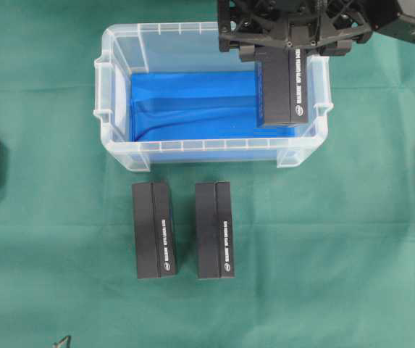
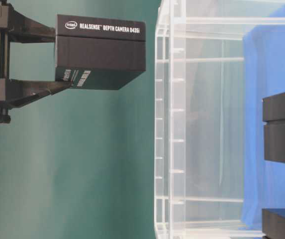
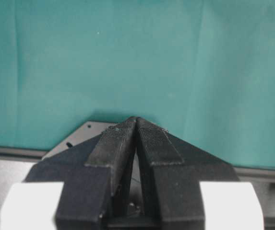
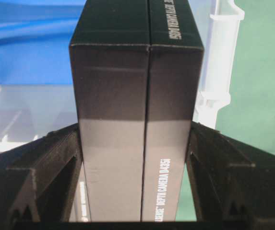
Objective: Take the box out of the case with the right arm.
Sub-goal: 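Close the right gripper and lift the box out of the case, then carry the box forward and lower it onto the cloth right of the others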
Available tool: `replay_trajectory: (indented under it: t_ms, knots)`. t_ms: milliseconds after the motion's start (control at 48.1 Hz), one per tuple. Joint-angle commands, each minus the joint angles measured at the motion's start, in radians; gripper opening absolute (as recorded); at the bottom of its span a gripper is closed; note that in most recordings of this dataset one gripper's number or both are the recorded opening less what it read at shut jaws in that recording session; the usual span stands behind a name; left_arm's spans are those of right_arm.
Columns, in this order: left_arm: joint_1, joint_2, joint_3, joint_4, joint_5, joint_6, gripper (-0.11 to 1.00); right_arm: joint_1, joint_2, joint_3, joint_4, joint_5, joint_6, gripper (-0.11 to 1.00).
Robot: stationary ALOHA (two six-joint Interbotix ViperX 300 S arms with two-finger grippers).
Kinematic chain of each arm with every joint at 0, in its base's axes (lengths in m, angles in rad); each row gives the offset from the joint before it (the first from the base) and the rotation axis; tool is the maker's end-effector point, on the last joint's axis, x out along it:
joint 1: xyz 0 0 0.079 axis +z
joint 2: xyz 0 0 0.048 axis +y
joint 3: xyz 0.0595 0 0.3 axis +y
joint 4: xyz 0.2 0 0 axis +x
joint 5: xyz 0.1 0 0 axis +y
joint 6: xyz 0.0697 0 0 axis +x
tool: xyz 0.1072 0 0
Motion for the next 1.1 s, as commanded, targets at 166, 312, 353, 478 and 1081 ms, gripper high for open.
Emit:
replay_trajectory:
  t_ms: [166, 312, 353, 478, 1081]
  knots:
    - [0.002, 0.003, -0.017, 0.003, -0.002, -0.003, 0.00, 0.005, -0.043, -0.026, -0.008, 0.003, -0.003, 0.65]
    - [0.002, 0.003, -0.017, 0.003, -0.003, -0.003, 0.00, 0.005, -0.043, -0.026, -0.011, 0.003, -0.003, 0.64]
    - [0.002, 0.003, -0.017, 0.003, -0.003, -0.003, 0.00, 0.005, -0.043, -0.026, -0.011, 0.003, -0.002, 0.64]
    - [0.002, 0.003, -0.017, 0.003, -0.003, -0.003, 0.00, 0.005, -0.043, -0.026, -0.012, 0.003, -0.003, 0.64]
    - [0.000, 0.003, -0.017, 0.003, -0.003, -0.002, 0.00, 0.005, -0.043, -0.026, -0.017, 0.002, -0.003, 0.64]
